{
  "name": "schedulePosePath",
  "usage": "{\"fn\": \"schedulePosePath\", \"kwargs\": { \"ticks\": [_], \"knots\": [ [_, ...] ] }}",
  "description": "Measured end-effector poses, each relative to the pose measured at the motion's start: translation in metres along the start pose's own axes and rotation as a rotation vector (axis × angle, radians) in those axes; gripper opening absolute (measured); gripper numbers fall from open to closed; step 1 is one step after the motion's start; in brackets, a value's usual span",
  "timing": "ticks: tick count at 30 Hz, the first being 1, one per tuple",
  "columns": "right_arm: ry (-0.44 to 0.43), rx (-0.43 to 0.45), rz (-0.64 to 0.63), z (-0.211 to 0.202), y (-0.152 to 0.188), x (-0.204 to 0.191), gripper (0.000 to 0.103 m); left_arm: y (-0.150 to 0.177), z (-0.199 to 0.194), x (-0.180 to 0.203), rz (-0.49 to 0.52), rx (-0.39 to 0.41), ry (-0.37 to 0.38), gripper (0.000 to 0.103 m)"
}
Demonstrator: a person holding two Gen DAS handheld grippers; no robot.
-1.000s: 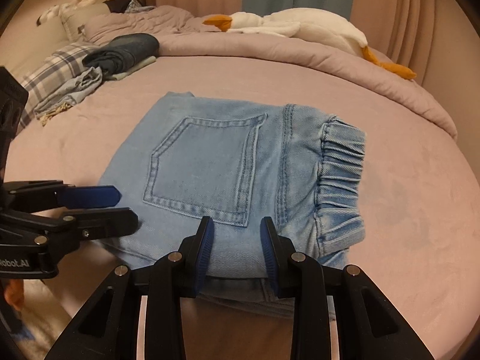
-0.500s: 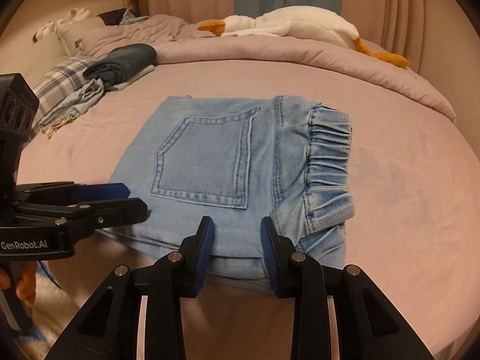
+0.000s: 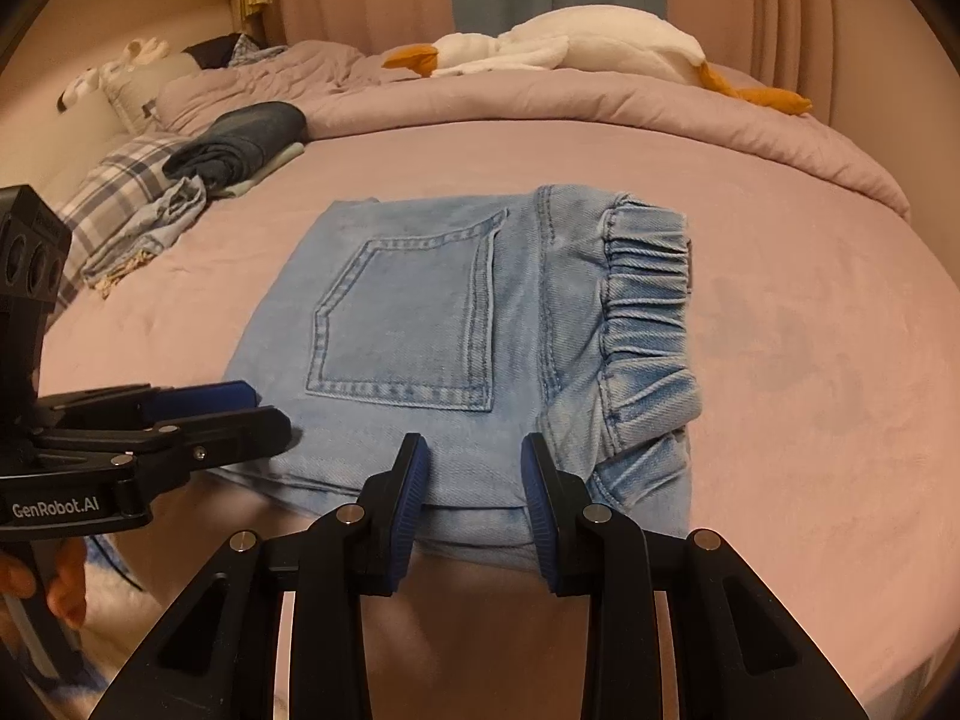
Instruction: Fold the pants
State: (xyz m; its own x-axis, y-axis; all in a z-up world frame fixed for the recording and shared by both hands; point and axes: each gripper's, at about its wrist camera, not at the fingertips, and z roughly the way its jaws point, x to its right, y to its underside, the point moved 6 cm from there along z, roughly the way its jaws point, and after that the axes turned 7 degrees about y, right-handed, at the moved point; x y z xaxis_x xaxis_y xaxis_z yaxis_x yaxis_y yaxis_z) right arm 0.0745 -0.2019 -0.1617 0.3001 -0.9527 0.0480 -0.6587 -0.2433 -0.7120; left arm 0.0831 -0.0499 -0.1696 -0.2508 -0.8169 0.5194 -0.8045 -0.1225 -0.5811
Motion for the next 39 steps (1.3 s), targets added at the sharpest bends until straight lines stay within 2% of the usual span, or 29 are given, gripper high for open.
{"fn": "schedulePosePath", "kwargs": {
  "ticks": [4,9,11,16,21,27,30,32,37,39],
  "knots": [
    [0.016,0.059,0.025,-0.013,-0.005,-0.001,0.031,0.001,-0.01,-0.004,-0.039,0.044,0.022,0.047],
    [-0.014,0.112,0.026,-0.017,-0.018,-0.013,0.031,0.003,-0.014,-0.001,-0.027,0.064,-0.007,0.047],
    [-0.008,0.102,0.01,-0.012,-0.02,-0.02,0.031,0.004,-0.013,-0.002,-0.028,0.06,-0.01,0.047],
    [0.0,0.003,-0.051,0.012,-0.004,-0.038,0.031,0.003,-0.017,-0.006,-0.045,0.064,-0.007,0.047],
    [-0.01,-0.002,-0.067,0.004,-0.004,-0.038,0.031,-0.005,-0.03,-0.021,-0.099,0.11,-0.011,0.047],
    [-0.035,0.028,-0.037,-0.011,-0.013,-0.033,0.031,-0.005,-0.022,-0.04,-0.185,0.087,-0.001,0.047],
    [-0.04,0.052,-0.031,-0.013,-0.019,-0.036,0.031,-0.002,-0.016,-0.046,-0.221,0.064,0.006,0.061],
    [-0.048,0.057,-0.031,-0.012,-0.021,-0.039,0.032,0.002,-0.011,-0.05,-0.25,0.039,0.011,0.061],
    [-0.041,-0.036,-0.033,0.012,-0.006,-0.045,0.032,0.003,-0.01,-0.051,-0.232,0.031,0.021,0.061],
    [-0.035,-0.028,-0.035,0.011,-0.005,-0.046,0.032,0.002,-0.009,-0.05,-0.235,0.025,0.039,0.06]
  ]
}}
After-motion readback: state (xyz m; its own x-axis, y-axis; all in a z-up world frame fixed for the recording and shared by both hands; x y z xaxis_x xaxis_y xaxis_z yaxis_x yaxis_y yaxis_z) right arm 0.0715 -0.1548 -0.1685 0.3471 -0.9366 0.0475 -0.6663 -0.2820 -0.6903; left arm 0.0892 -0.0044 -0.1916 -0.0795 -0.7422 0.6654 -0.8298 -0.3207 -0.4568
